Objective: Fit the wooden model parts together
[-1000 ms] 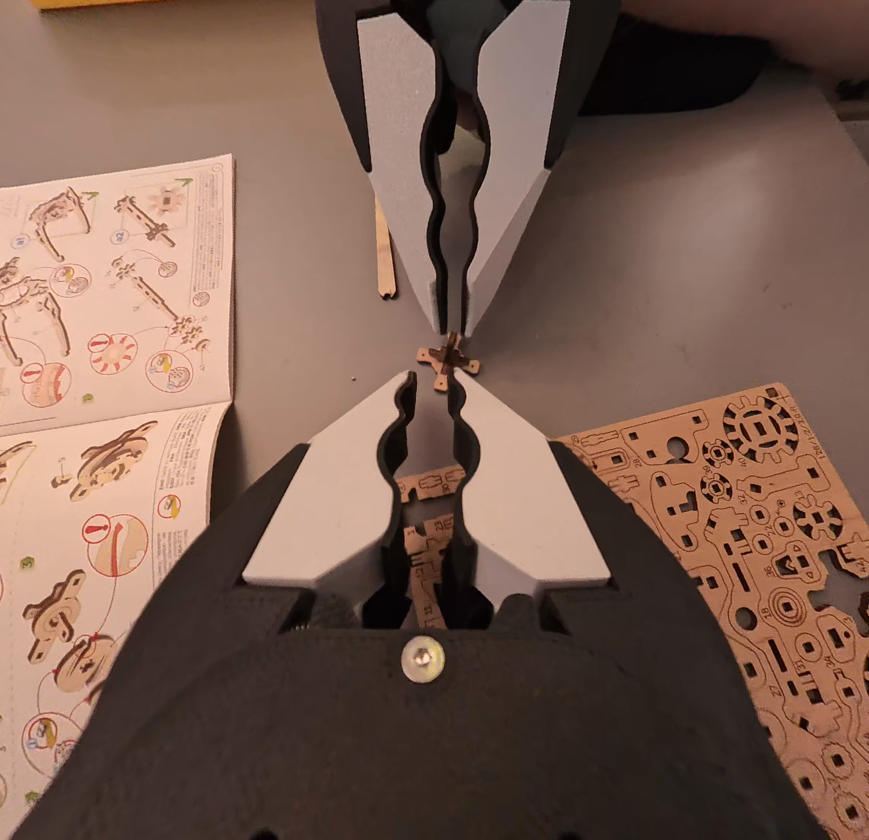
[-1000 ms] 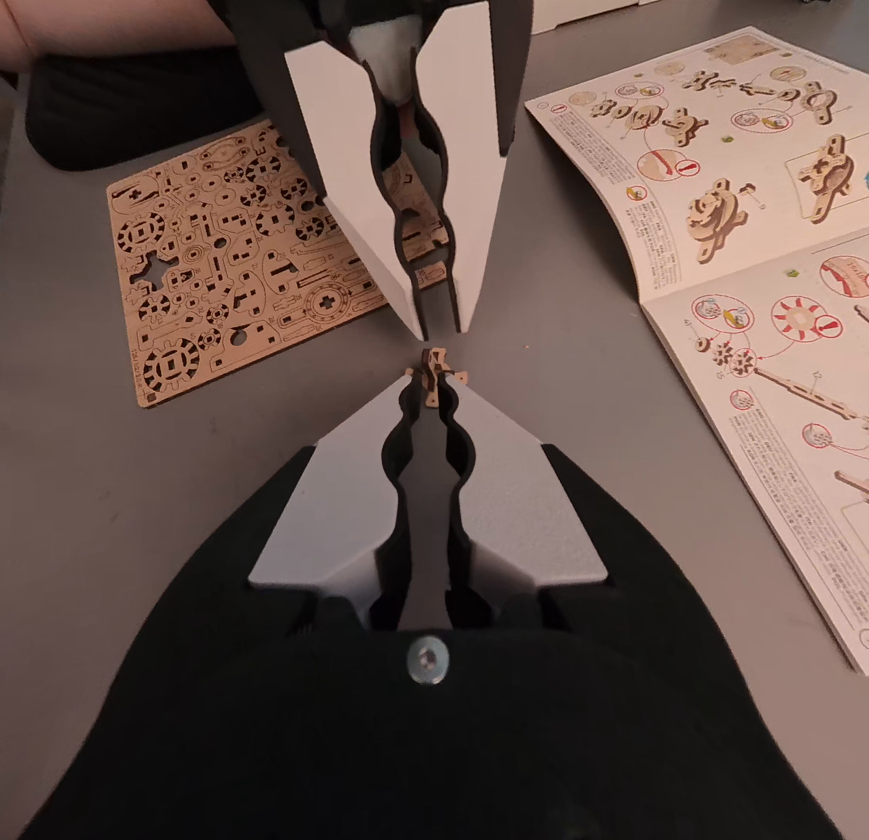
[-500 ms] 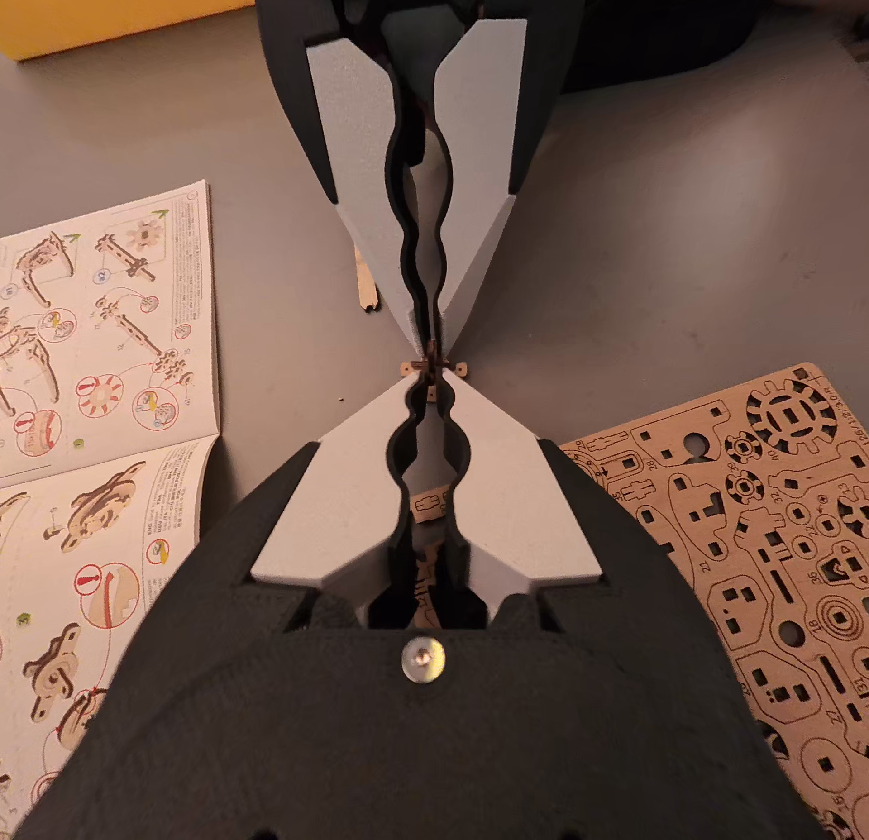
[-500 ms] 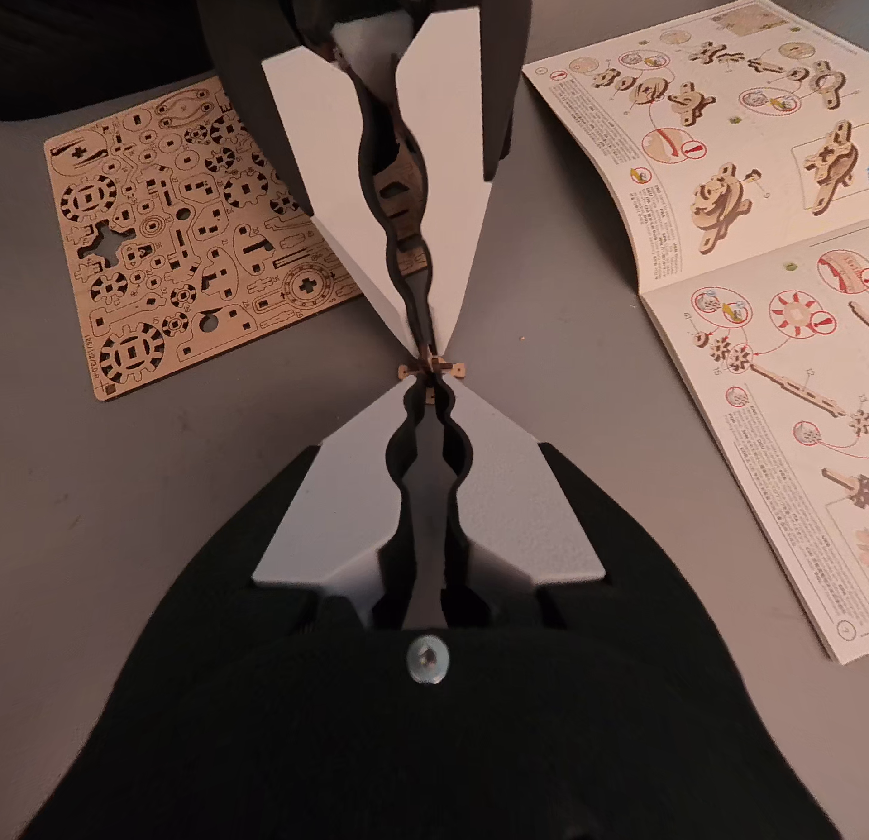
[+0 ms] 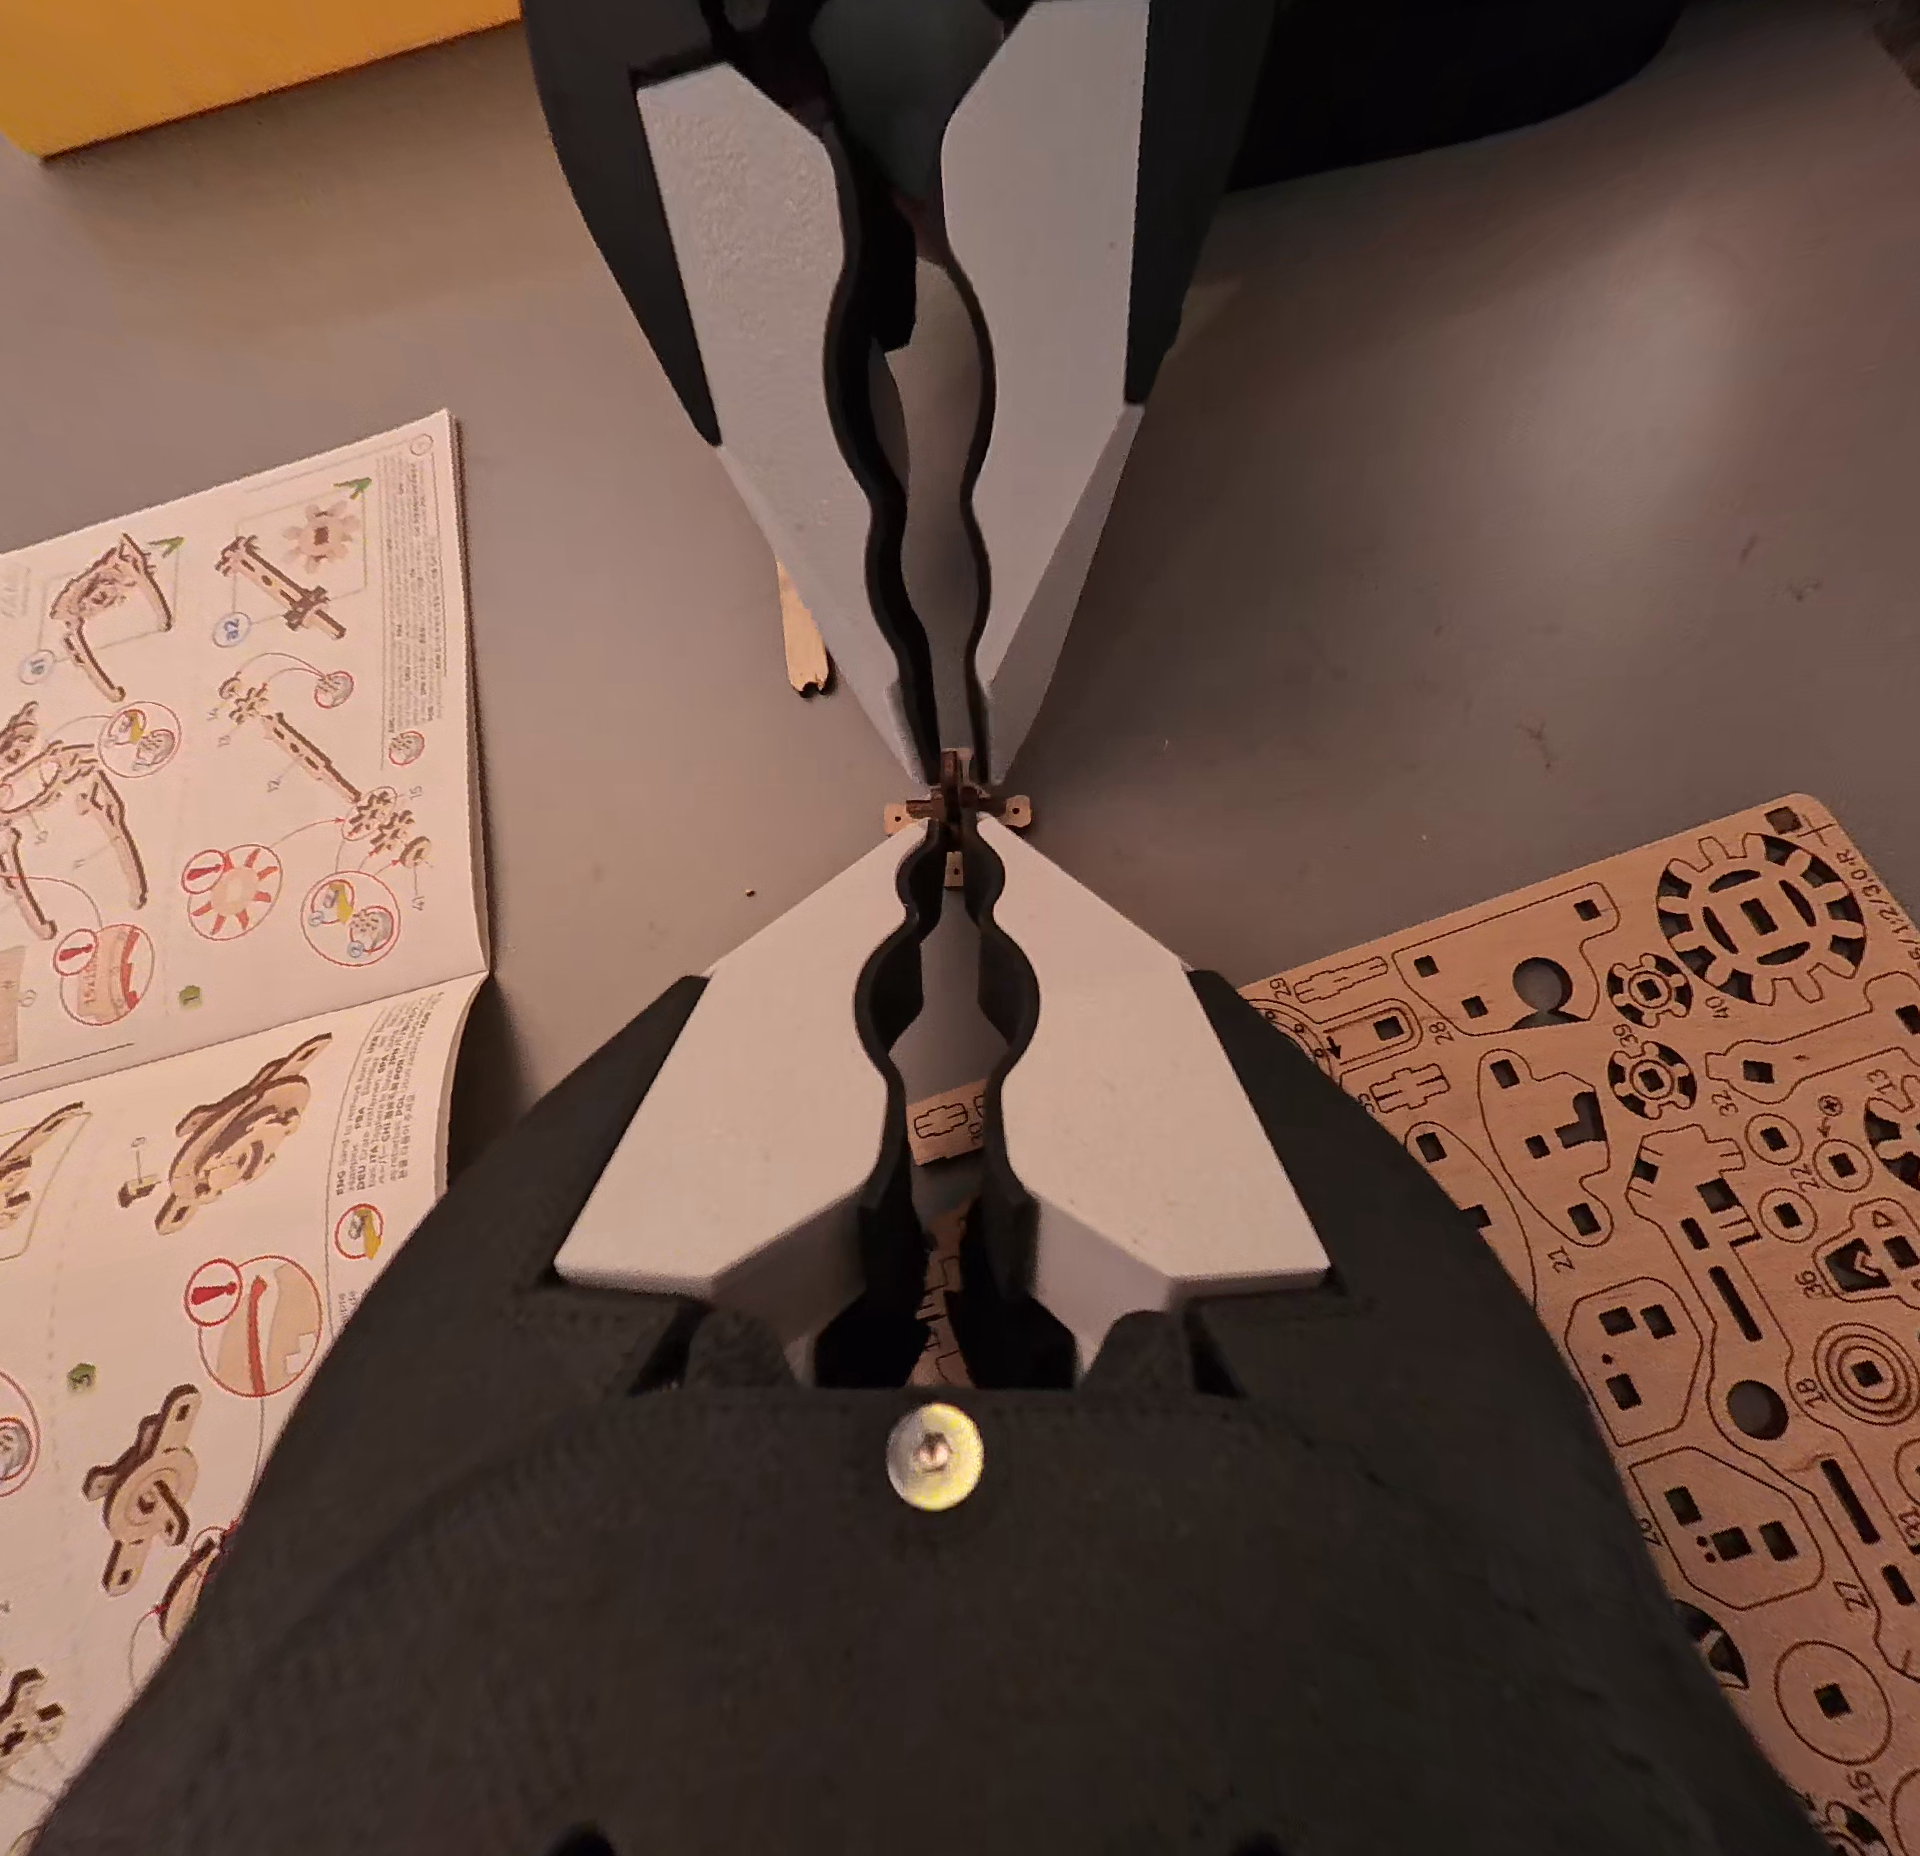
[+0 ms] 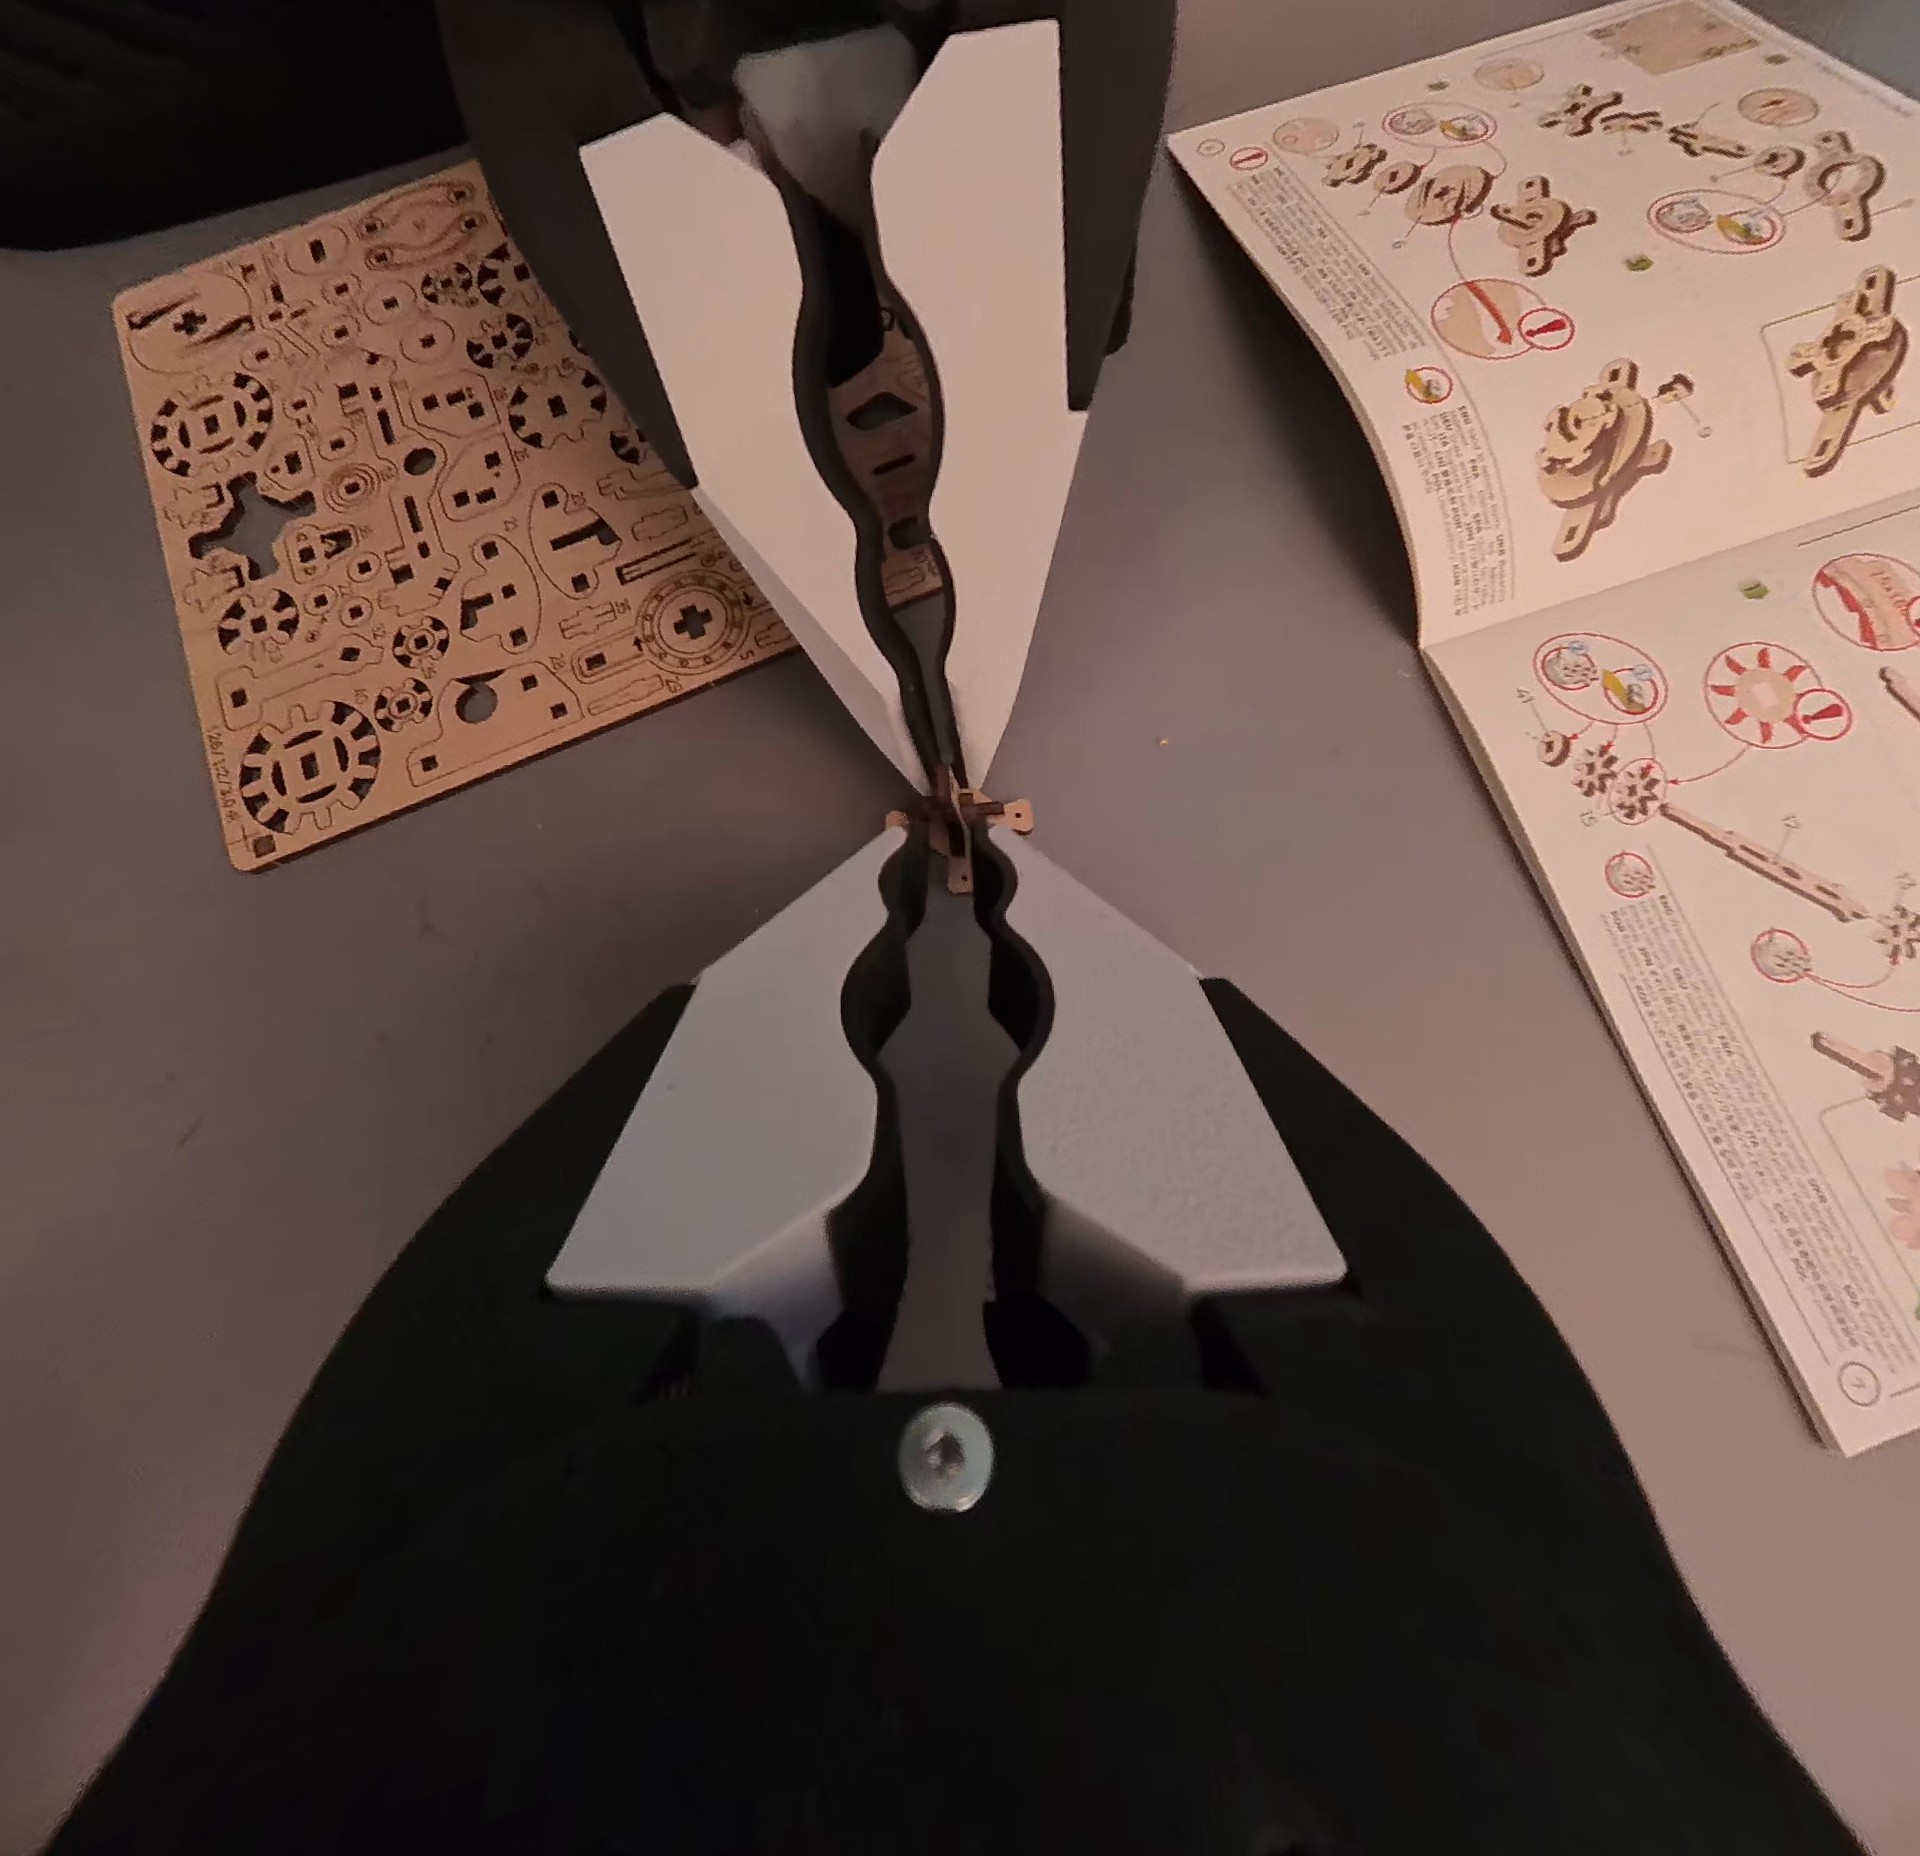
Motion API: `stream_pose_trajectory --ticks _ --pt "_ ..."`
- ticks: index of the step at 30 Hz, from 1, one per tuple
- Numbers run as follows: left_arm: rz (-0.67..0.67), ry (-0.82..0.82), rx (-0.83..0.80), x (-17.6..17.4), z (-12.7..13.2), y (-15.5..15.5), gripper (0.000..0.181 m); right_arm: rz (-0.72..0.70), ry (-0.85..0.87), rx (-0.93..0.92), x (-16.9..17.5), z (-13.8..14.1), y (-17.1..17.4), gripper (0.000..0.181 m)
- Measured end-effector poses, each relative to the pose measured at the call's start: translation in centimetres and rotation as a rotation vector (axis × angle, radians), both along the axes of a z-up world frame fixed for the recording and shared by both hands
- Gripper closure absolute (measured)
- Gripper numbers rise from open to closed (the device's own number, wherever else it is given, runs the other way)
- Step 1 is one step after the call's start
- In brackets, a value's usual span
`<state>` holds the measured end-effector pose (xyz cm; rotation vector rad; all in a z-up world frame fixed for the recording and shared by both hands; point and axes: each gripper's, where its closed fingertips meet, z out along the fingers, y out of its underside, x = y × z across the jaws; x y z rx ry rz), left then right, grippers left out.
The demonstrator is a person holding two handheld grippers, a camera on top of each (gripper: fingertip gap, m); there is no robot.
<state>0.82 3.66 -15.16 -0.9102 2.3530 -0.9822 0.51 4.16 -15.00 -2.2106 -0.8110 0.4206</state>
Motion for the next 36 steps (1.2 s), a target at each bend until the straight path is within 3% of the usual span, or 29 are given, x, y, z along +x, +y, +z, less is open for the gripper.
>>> stream_pose_trajectory --ticks 1,9,16,36 --pt "0.002 0.000 0.002 0.0 0.0 0.1 0.180 0.000 0.004 0.009 0.0 0.2 0.0 0.175" --pt "-0.021 0.008 0.001 -0.4 0.1 0.0 0.172 -0.009 0.038 0.038 -0.1 0.9 0.4 0.174" --pt "0.003 -0.047 -0.058 -0.1 1.9 0.2 0.179 -0.003 0.044 0.054 -0.4 1.3 0.5 0.174" --pt "-0.024 -0.015 -0.047 -0.2 1.2 -0.3 0.177 0.009 0.014 0.066 -0.4 1.3 0.4 0.180"
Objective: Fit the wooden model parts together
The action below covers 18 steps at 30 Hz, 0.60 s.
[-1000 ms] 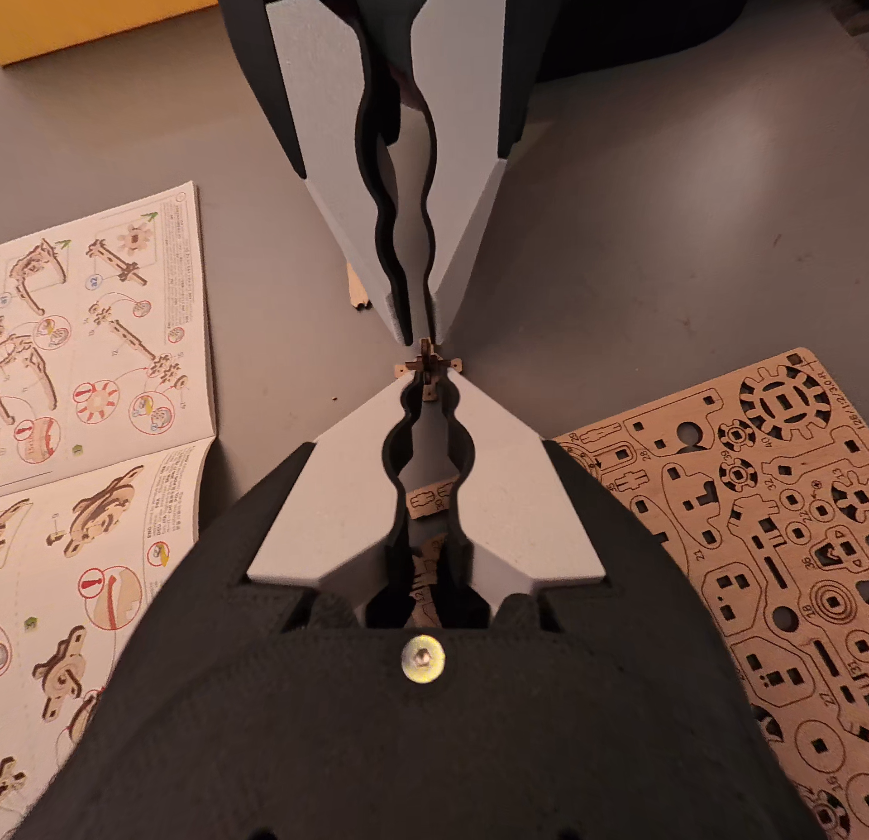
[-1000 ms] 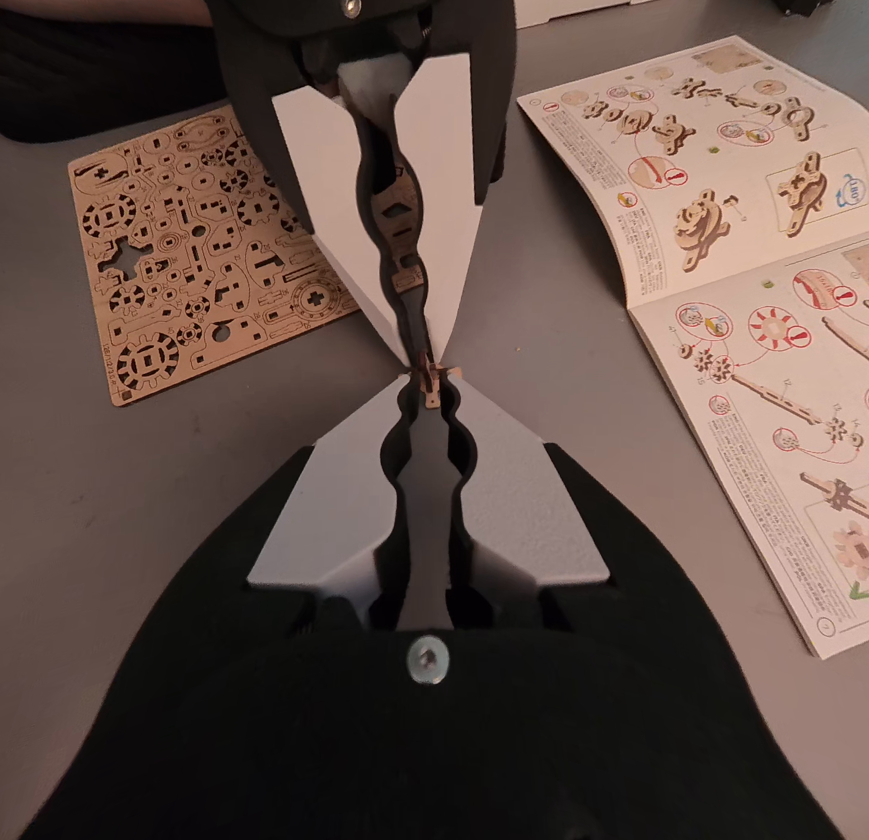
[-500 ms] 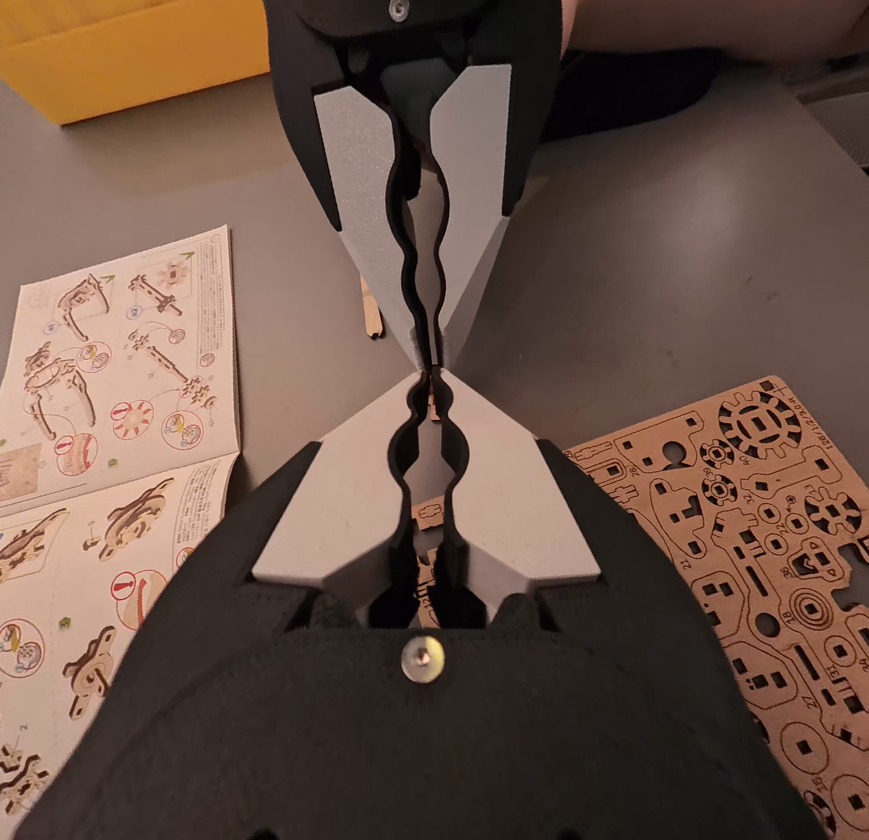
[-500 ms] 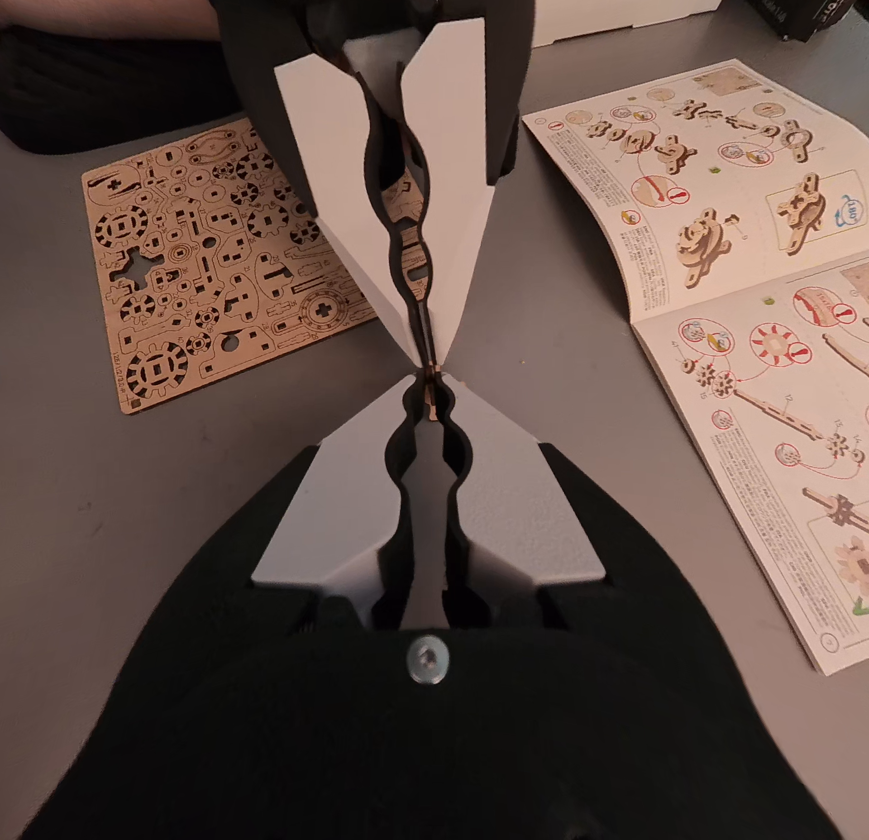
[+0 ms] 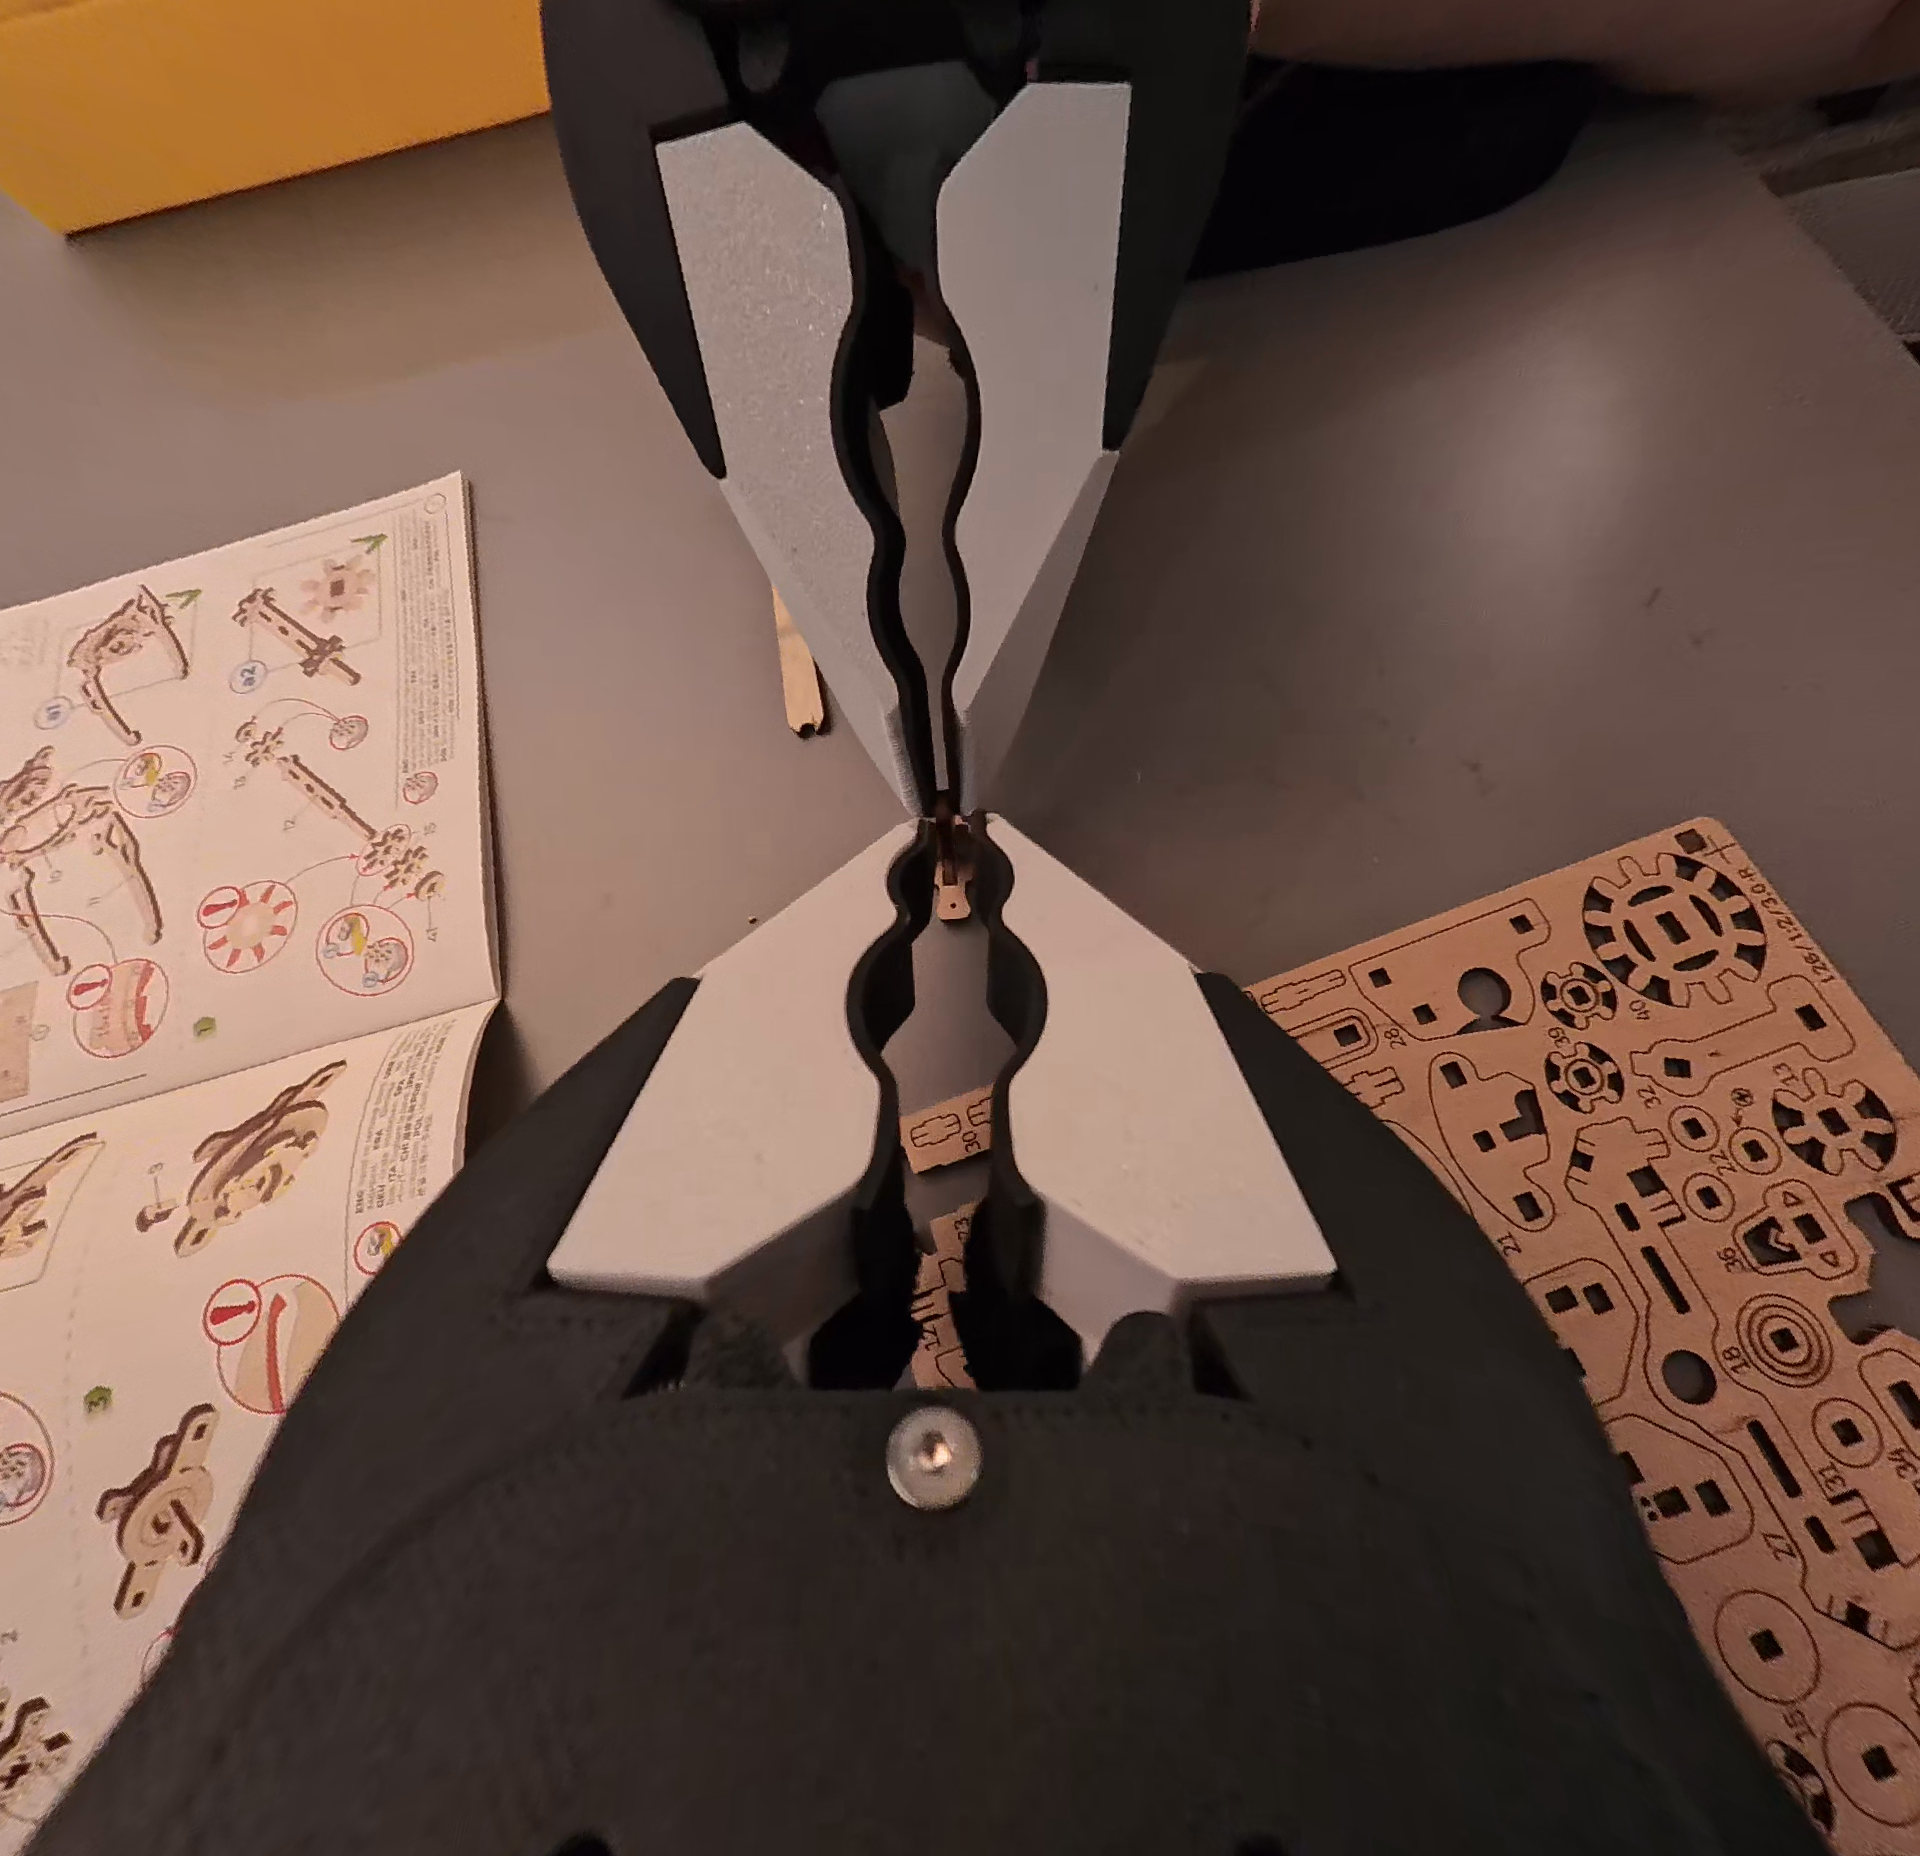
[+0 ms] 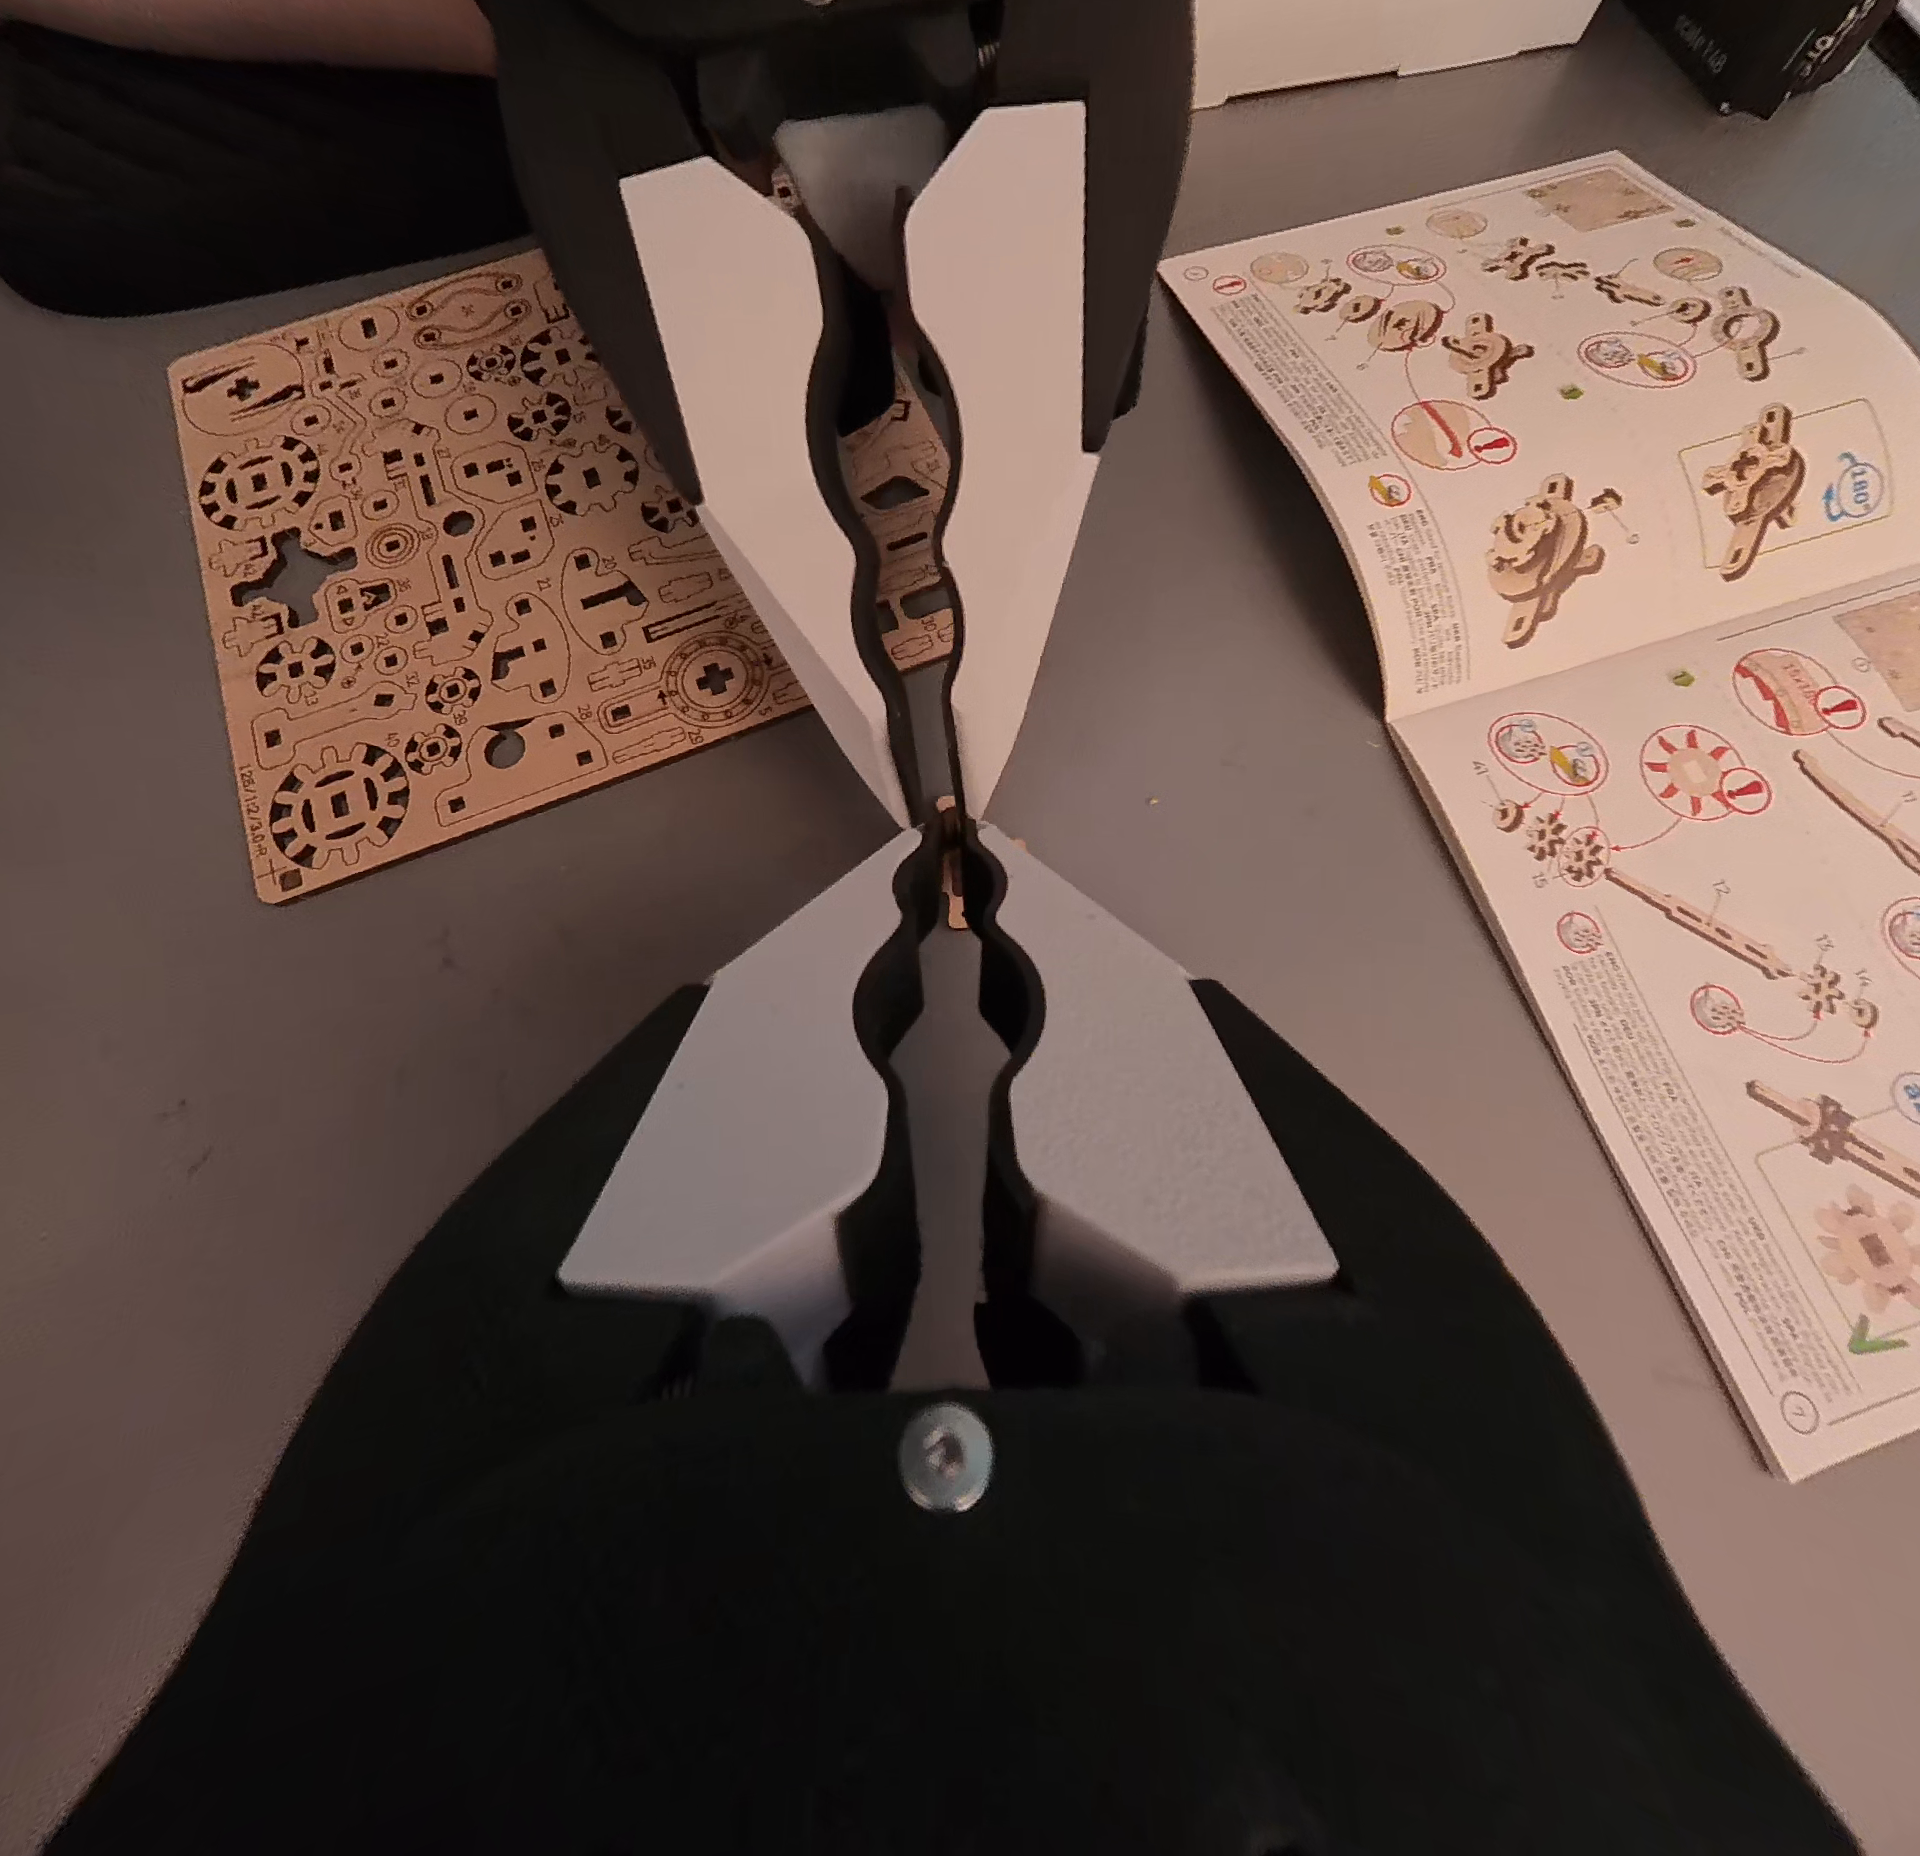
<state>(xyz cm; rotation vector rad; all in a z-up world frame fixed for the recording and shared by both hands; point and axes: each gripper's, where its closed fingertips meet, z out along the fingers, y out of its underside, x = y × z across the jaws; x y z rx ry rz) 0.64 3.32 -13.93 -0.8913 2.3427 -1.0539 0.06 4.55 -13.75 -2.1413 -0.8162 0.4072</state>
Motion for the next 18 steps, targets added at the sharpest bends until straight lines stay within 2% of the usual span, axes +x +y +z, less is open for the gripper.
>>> stream_pose_trajectory --ticks 11,18 --pt "-0.018 0.024 -0.004 -0.48 -0.40 0.08 0.181 0.008 0.071 -0.035 -0.43 0.15 -0.22 0.180" --pt "-0.005 0.030 0.013 -0.36 -0.78 0.46 0.180 0.017 0.014 -0.012 -0.40 0.06 -0.15 0.175"
